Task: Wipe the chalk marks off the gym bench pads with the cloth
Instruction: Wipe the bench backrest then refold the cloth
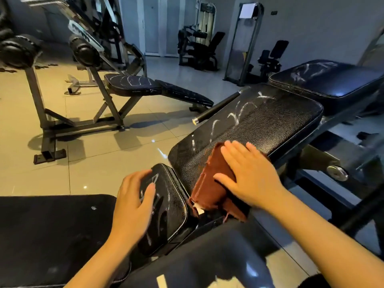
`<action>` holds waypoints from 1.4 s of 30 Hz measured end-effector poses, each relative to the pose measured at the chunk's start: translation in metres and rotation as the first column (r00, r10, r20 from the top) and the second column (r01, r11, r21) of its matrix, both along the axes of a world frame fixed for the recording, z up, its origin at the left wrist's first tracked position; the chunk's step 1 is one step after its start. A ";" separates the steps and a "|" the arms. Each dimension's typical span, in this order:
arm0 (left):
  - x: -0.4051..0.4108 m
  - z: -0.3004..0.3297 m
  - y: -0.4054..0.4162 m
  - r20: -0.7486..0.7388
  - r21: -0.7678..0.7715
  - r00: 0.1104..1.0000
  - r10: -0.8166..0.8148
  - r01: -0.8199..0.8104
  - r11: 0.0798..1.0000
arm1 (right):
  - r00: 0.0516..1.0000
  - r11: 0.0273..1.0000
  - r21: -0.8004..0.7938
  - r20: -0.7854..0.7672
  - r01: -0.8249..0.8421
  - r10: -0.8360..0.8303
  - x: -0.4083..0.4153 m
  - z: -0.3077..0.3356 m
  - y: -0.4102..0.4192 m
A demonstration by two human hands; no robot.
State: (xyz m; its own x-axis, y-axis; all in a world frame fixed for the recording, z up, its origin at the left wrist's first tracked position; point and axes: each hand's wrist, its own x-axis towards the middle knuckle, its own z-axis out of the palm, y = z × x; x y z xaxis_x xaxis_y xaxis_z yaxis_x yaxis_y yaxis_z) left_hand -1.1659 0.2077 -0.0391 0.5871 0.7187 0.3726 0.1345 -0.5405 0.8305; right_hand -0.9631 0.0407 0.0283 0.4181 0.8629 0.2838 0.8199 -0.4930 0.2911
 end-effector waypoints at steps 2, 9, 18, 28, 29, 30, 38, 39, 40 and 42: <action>0.003 0.001 0.000 -0.003 0.015 1.000 -0.026 0.026 1.000 | 0.984 0.984 0.033 0.022 0.175 -0.176 0.023 0.024 -0.006; 0.033 0.014 -0.006 0.075 0.050 0.994 -0.073 0.070 0.996 | 0.989 0.986 0.086 0.038 0.141 -0.145 -0.007 -0.007 0.032; 0.046 0.022 -0.001 0.057 0.061 0.997 -0.043 0.039 0.997 | 0.980 0.986 -0.050 -0.128 -0.157 0.149 -0.087 -0.072 0.062; 0.055 0.012 -0.003 -0.287 0.108 0.937 -0.201 0.240 0.965 | 0.867 0.846 0.431 -0.231 -0.315 0.441 -0.071 -0.078 0.034; 0.056 0.011 -0.004 -0.313 0.137 0.927 -0.206 0.258 0.956 | 0.845 0.821 0.479 -0.257 -0.310 0.469 -0.069 -0.076 0.032; 0.057 0.010 -0.005 -0.320 0.167 0.926 -0.200 0.263 0.950 | 0.830 0.807 0.502 -0.270 -0.311 0.488 -0.067 -0.076 0.028; 0.057 0.003 -0.007 -0.261 0.277 0.944 -0.203 0.275 0.921 | 0.972 0.778 0.627 -0.205 0.039 0.116 -0.059 -0.096 -0.028; 0.053 0.006 -0.013 -0.241 0.344 0.951 -0.195 0.272 0.899 | 0.966 0.743 0.656 -0.252 0.132 0.051 -0.060 -0.098 -0.032; 0.048 0.009 -0.020 -0.234 0.381 0.950 -0.209 0.287 0.879 | 0.945 0.699 0.677 -0.327 0.233 0.001 -0.060 -0.099 -0.035; 0.036 0.014 -0.035 -0.310 0.392 0.920 -0.241 0.354 0.849 | 0.865 0.675 0.628 -0.501 0.388 -0.031 -0.062 -0.098 -0.038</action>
